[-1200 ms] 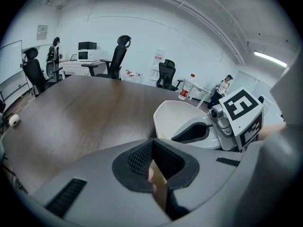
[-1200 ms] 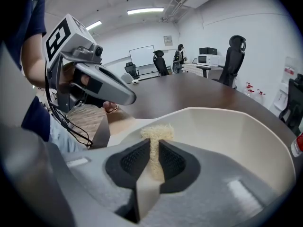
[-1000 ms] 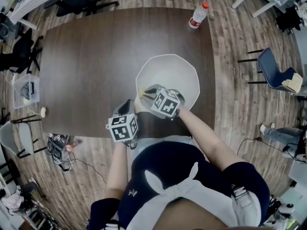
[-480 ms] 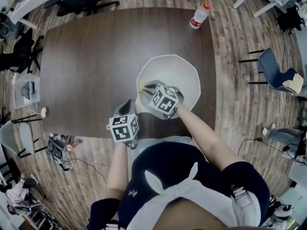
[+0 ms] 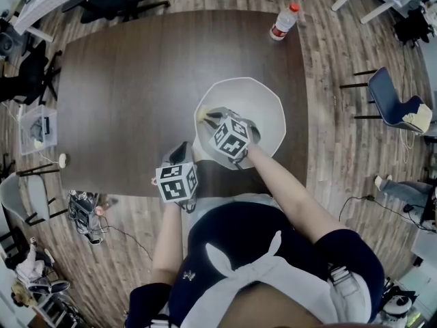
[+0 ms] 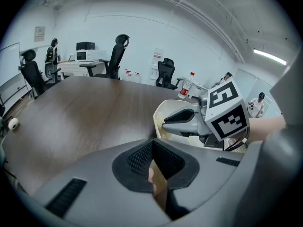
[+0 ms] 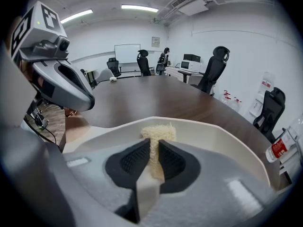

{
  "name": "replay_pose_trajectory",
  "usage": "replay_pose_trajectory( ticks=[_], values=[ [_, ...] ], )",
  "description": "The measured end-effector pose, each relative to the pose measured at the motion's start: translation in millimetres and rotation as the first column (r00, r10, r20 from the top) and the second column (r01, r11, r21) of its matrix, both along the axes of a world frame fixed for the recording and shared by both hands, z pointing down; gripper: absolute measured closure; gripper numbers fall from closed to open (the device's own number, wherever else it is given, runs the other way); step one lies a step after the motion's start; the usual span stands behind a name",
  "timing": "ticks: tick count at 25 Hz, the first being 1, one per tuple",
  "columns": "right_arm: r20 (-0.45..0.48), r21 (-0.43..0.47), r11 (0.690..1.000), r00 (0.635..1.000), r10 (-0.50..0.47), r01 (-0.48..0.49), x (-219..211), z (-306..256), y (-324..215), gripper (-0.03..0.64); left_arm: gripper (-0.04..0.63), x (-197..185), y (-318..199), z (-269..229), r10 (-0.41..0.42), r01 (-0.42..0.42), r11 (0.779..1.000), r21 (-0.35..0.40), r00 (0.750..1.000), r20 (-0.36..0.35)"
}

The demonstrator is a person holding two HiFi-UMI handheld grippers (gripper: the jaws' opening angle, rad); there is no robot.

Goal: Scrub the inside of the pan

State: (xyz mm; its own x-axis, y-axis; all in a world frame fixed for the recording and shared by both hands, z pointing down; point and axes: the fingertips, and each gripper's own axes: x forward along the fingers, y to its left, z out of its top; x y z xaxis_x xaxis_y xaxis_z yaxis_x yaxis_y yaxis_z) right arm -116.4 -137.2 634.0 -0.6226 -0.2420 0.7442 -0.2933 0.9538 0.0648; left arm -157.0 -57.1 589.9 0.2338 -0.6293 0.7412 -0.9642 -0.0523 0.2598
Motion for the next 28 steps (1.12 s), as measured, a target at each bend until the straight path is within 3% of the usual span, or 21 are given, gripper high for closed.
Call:
replay_pose_trajectory(
  ticks=[16, 28],
  values=[
    [-0.011, -0.001, 0.993, 0.993, 0.121, -0.121, 15.8, 3.5, -38.8, 0.561, 0.592, 1.5, -1.0, 0.8, 0.006, -0.006, 1.0, 0.008, 1.0, 0.005],
    [0.004, 0.043, 0.968, 0.969, 0.249, -0.249, 33.9, -0.4, -68.9, 0.561, 0.592, 1.8, -2.0, -0.9, 0.009, -0.009, 1.0, 0.008, 1.0, 0.017]
  ],
)
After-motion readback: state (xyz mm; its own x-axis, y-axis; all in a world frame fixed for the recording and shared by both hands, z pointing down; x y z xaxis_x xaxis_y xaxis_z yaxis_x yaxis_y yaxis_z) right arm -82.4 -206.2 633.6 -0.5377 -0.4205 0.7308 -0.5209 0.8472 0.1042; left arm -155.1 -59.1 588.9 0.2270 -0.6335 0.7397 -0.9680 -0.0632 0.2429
